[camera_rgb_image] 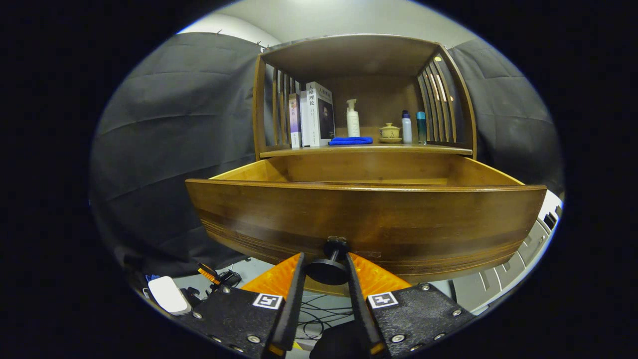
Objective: Pull open the drawer, take out the items inside it, and place them on the countertop above the cabinet.
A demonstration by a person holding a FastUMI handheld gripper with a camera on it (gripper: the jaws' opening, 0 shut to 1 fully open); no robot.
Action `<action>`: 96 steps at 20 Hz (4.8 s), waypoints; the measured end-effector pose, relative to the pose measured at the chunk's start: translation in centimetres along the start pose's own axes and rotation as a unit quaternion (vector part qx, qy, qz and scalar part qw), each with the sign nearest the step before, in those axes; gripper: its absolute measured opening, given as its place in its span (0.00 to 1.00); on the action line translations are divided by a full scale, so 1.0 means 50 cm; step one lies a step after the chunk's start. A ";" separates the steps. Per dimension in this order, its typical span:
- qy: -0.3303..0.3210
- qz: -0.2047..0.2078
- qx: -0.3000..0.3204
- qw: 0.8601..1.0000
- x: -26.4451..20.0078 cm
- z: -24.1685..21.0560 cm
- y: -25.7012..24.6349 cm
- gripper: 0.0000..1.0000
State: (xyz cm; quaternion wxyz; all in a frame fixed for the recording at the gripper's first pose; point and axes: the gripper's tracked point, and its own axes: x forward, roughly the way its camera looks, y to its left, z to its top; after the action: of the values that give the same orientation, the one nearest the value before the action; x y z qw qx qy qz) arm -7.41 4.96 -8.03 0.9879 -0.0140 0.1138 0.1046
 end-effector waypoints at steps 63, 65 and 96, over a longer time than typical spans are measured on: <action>0.462 0.053 -0.022 0.885 0.219 -0.024 -0.126 0.67; 0.449 0.070 -0.029 0.890 0.219 -0.021 -0.123 0.56; 0.039 0.073 0.013 0.996 0.269 0.459 -0.132 0.47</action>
State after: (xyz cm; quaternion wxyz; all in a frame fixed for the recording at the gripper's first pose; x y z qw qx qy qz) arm 11.88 2.44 11.27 0.9725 0.0033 0.1540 0.1746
